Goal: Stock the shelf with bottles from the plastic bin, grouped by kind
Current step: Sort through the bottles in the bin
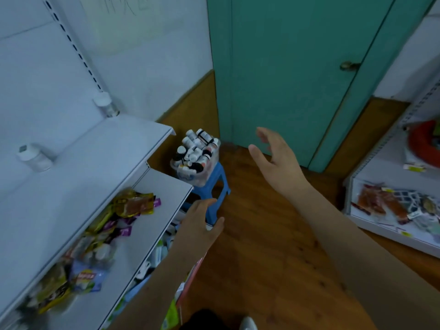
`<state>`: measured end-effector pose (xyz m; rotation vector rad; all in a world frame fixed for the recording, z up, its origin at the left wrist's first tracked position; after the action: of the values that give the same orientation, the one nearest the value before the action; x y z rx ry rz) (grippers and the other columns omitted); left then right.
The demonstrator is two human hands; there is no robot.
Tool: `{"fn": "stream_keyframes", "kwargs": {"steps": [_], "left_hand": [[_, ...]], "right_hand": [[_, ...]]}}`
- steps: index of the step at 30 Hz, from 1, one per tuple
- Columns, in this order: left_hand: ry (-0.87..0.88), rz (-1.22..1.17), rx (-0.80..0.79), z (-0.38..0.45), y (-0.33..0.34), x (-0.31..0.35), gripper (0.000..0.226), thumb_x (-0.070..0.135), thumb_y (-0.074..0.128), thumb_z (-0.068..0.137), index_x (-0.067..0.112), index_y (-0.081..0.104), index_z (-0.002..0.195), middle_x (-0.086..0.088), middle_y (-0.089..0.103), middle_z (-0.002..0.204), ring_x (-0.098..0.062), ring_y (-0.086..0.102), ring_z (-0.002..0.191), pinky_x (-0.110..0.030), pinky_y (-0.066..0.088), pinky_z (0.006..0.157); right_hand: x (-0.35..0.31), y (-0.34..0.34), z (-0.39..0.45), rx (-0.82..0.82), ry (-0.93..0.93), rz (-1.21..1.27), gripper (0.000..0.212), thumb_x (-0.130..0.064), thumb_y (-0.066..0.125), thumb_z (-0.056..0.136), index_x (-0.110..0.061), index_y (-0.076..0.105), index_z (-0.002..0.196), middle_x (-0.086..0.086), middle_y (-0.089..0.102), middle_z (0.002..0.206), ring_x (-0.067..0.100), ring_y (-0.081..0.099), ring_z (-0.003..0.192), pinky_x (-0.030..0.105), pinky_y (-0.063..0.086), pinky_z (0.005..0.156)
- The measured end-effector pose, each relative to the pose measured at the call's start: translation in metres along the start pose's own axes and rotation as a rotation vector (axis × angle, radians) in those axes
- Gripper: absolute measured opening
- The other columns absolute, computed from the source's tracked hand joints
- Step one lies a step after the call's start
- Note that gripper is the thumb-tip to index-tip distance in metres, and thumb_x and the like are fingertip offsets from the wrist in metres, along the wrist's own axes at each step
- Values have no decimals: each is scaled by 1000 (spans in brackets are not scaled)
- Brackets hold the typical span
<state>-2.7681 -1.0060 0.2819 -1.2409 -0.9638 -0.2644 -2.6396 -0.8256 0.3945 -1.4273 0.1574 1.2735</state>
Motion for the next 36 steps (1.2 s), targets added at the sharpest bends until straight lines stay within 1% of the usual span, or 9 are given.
{"fn": "stream_keyframes", "kwargs": {"steps": [6, 10, 17, 21, 25, 27, 28, 32, 36], "left_hand": [[-42, -2, 2, 94, 19, -8, 52, 39, 60, 94, 24, 43, 141, 10, 47, 132, -5, 43, 125, -28, 42, 104], [-49, -27, 20, 173, 31, -26, 52, 40, 59, 94, 24, 43, 141, 11, 48, 134, -4, 43, 125, -20, 36, 98], [-136, -77, 52, 330, 33, -57, 55, 40, 61, 94, 19, 43, 141, 1, 50, 133, -16, 48, 124, -32, 43, 101], [-162, -102, 83, 394, 20, -67, 55, 36, 62, 94, 17, 44, 143, 1, 51, 135, -15, 46, 126, -34, 41, 106], [-243, -155, 73, 433, 22, -91, 51, 36, 61, 95, 18, 47, 140, 5, 51, 132, -3, 46, 120, -22, 39, 103], [-302, -200, 86, 444, 24, -102, 40, 35, 60, 95, 18, 52, 131, 7, 54, 119, 9, 49, 105, -7, 38, 88], [-334, -213, 98, 448, 23, -108, 37, 34, 60, 95, 19, 52, 128, 9, 54, 113, 8, 50, 104, -6, 38, 83], [-454, -278, 154, 455, 19, -137, 40, 28, 61, 95, 19, 47, 132, 8, 48, 120, -8, 48, 114, -24, 42, 94], [-604, -305, 254, 464, 15, -171, 36, 26, 63, 95, 25, 47, 127, 4, 50, 125, -14, 49, 119, -26, 41, 92]], "right_hand": [[46, 11, 90, -32, -12, 24, 57, -44, 48, 100, -18, 37, 149, -3, 46, 146, 7, 42, 133, 22, 34, 107], [73, 28, 158, -62, -8, 39, 57, -43, 49, 100, -18, 36, 149, -4, 47, 146, 7, 42, 134, 25, 36, 110], [88, 61, 317, -148, -54, 3, 56, -42, 50, 100, -15, 38, 148, -2, 49, 145, 7, 44, 132, 32, 38, 112], [91, 87, 394, -201, -85, 13, 58, -40, 54, 98, -13, 39, 147, 2, 51, 143, 11, 47, 131, 36, 40, 111], [106, 117, 448, -244, -65, 25, 57, -41, 55, 97, -15, 40, 146, -1, 53, 140, 10, 50, 127, 37, 42, 108], [113, 136, 468, -298, -63, 27, 58, -42, 55, 97, -16, 40, 146, -1, 53, 140, 10, 50, 126, 35, 43, 108], [116, 145, 478, -324, -66, 25, 58, -42, 55, 97, -16, 40, 146, -1, 53, 141, 9, 50, 126, 34, 43, 107], [125, 189, 520, -422, -73, 46, 56, -38, 57, 98, -16, 41, 146, -2, 53, 140, 9, 50, 125, 32, 43, 106], [140, 241, 556, -563, -90, 60, 58, -40, 57, 97, -17, 39, 147, -1, 51, 141, 11, 49, 128, 36, 43, 108]]}}
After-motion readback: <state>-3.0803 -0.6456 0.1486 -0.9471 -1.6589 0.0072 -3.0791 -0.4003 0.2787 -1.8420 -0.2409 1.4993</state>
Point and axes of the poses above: each hand's wrist, its own z-axis towards the middle knuckle, its own y-axis out of the palm, x = y × z, the point moved 6 cm from there along z, towards the middle knuckle
